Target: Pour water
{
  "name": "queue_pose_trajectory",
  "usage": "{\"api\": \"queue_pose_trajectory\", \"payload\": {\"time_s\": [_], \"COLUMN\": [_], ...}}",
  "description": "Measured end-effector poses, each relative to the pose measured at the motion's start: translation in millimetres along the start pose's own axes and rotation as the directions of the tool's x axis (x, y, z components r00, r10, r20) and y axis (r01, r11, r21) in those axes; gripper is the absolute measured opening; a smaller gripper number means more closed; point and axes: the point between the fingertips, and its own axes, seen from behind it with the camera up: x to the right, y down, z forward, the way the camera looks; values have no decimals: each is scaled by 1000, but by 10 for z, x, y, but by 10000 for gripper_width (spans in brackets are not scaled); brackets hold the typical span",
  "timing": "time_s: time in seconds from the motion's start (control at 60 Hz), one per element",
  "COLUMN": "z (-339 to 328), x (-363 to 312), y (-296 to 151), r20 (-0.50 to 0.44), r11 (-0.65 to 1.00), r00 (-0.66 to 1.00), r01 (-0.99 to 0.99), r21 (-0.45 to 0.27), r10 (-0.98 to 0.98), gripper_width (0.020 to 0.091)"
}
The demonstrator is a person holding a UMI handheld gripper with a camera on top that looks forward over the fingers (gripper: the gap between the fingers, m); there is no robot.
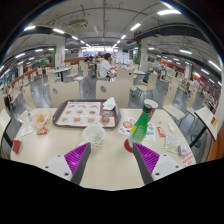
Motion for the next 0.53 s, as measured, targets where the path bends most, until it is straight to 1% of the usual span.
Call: {"api": "queue_pose_trajectory", "payload": {"time_s": [0.1,0.2,0.267,0.383,0.433,0.483,0.533], "z": [-480,-793,-979,-1228,-1282,-1344,-1392], "x": [-628,-1320,-1656,-2054,-2187,-2263,-2351], "y": [-147,-185,-231,-306,-314,-333,-330], "r20": [6,56,56,34,52,42,51], "r11": [999,998,998,999,1000,1000,1000], "r00": [1000,996,996,999,999,999,999], "r01": [-26,-67,-67,12,4,10,-7], "r21": [22,17,22,32,25,23,13], "r10": [26,66,65,-13,-6,-11,7], "gripper_width": [856,851,852,850,848,847,850]}}
